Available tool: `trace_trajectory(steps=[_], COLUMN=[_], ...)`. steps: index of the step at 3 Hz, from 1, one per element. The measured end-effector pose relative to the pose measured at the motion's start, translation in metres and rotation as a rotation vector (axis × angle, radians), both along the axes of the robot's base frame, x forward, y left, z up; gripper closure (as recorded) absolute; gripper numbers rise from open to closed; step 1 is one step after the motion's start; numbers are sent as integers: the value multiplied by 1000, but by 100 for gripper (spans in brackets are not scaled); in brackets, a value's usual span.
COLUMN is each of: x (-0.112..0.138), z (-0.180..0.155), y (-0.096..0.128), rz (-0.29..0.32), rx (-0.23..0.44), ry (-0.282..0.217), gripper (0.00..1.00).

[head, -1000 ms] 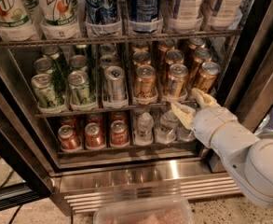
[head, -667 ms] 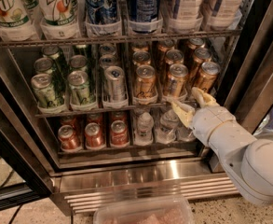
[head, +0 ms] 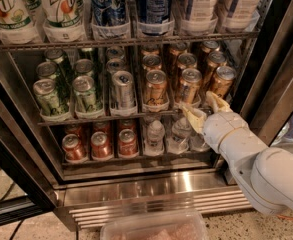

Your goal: Pick orange can from middle shelf of fridge

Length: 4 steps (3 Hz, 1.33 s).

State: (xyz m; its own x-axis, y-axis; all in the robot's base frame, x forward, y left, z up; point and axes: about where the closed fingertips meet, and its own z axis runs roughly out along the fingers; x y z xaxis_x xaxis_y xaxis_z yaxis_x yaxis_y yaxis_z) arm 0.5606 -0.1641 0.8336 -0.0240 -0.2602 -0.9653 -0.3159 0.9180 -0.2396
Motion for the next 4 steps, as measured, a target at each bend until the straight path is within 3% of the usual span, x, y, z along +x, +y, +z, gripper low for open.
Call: trace_trajectory(steps=[1, 2, 4], x=[56, 60, 60], z=[2, -2, -2], y=[23, 23, 23], rz=[8, 9, 9], rx=[43, 42, 42], ry=[-56, -48, -48], gripper=[46, 49, 91])
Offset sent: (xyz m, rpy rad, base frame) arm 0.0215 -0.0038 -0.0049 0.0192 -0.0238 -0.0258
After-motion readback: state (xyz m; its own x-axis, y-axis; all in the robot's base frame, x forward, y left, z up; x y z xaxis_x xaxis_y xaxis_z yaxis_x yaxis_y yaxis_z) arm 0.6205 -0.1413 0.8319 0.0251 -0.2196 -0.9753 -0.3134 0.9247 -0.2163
